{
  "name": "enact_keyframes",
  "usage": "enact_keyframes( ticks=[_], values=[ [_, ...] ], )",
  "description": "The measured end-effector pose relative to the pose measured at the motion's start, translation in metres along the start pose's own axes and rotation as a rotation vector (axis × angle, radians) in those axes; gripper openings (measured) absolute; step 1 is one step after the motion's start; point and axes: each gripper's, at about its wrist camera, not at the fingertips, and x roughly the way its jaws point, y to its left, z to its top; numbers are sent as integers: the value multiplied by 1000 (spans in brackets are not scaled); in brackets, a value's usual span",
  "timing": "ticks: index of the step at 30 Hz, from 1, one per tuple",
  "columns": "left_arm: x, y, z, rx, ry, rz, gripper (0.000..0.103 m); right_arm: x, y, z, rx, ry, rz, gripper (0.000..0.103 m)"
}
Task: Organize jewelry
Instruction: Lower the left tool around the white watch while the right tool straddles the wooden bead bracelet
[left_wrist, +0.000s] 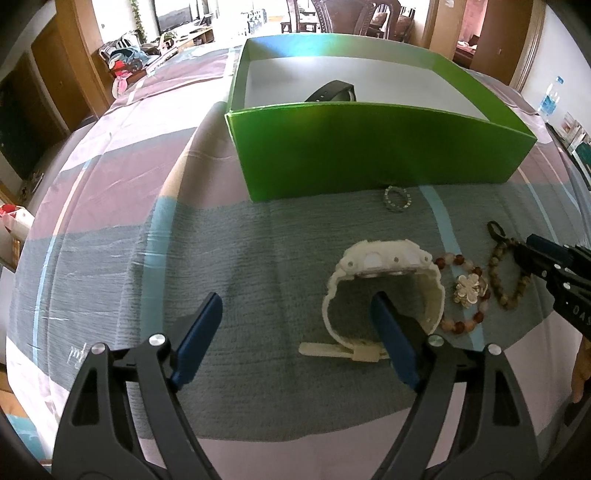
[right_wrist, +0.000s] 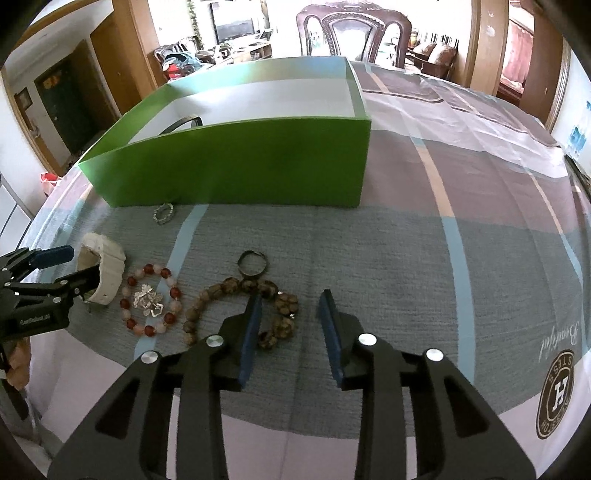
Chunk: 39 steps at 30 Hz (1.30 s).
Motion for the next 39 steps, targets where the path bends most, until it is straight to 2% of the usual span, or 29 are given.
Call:
enact_keyframes(
  ticks=[9, 14, 23, 27, 32, 37, 39],
  values=[
    [3, 1, 1, -7, -3, 5, 82, 0, 5, -2, -31, -14, -19, 43],
    [3, 1, 0, -5, -10, 8, 82, 0, 8, -3, -51, -23, -59, 43],
    [-2, 1, -2, -16, -21, -3, 64, -1, 6, -3, -37, -25, -67, 39],
    [-3, 4, -2, -32, -20, 8, 62, -2, 6, -3, -38, -25, -68, 39],
    [-6, 4, -4, -37, -21, 22, 63, -2, 6, -3, -37, -25, -66, 39],
    [-27, 0, -3, -27, -81, -4, 75, -1, 6, -3, -38, -24, -60, 44],
    [-33, -5, -2, -7, -104, -39, 85, -1, 6, -3, -37, -24, -61, 44]
  ],
)
